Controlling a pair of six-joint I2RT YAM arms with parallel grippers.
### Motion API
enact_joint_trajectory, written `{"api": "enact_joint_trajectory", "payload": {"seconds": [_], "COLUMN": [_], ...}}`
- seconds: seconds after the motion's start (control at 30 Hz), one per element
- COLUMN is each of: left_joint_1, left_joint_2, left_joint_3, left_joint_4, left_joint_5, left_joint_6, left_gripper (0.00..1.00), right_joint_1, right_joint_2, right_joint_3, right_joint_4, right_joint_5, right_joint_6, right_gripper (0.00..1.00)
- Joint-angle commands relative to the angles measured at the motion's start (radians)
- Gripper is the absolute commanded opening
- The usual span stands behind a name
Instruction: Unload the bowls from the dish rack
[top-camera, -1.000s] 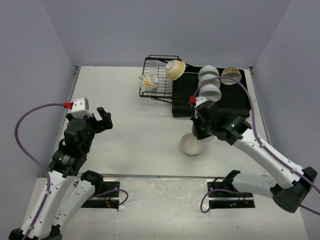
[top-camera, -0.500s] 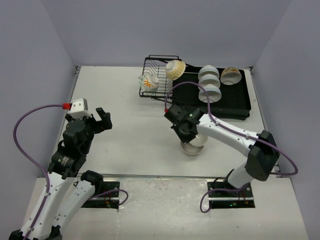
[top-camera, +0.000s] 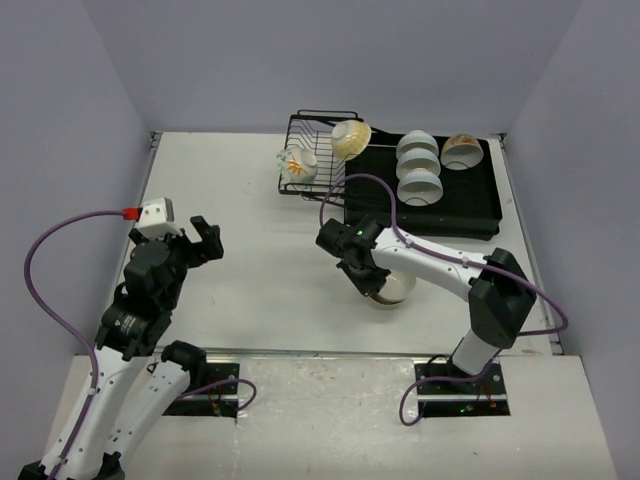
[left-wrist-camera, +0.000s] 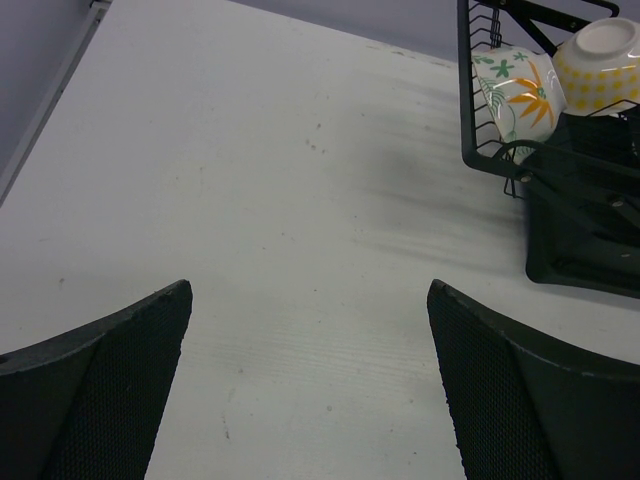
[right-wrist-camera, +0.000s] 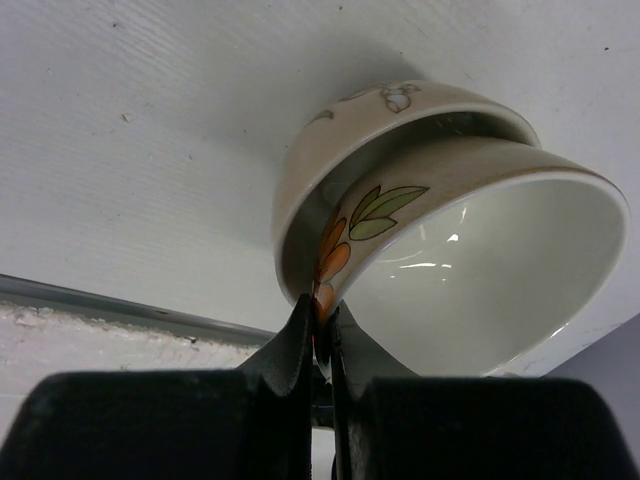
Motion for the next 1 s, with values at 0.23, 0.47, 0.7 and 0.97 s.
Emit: {"api": "enact_joint_trajectory", "payload": {"seconds": [0.23, 0.47, 0.7, 0.97], "left_joint_1": [-0.001, -0.001, -0.001, -0.001], "left_joint_2": [-0.011, -0.015, -0.017, -0.017], "left_joint_3": [-0.001, -0.001, -0.001, -0.003], "left_joint_4": [0.031, 0.033, 0.033, 0.030], "left_joint_5": [-0.002, -0.002, -0.002, -0.004], "left_joint_6": [0.012, 0.012, 0.012, 0.012], "left_gripper": [1.00, 1.00, 1.00, 1.00], "right_joint_1": [0.058, 0.060, 0.060, 0.060], "right_joint_2": [0.033, 0.053, 0.065, 0.070], "right_joint_3": [0.067, 0.076, 0.045, 0.033], "right_joint_4": [-0.049, -0.052, -0.043, -0.038], "right_joint_5": [0.056, 0.059, 0.071, 0.085], "right_joint_6": [0.041, 0.050, 0.058, 0.067], "right_gripper": [0.00, 0.00, 0.06, 0.27]}}
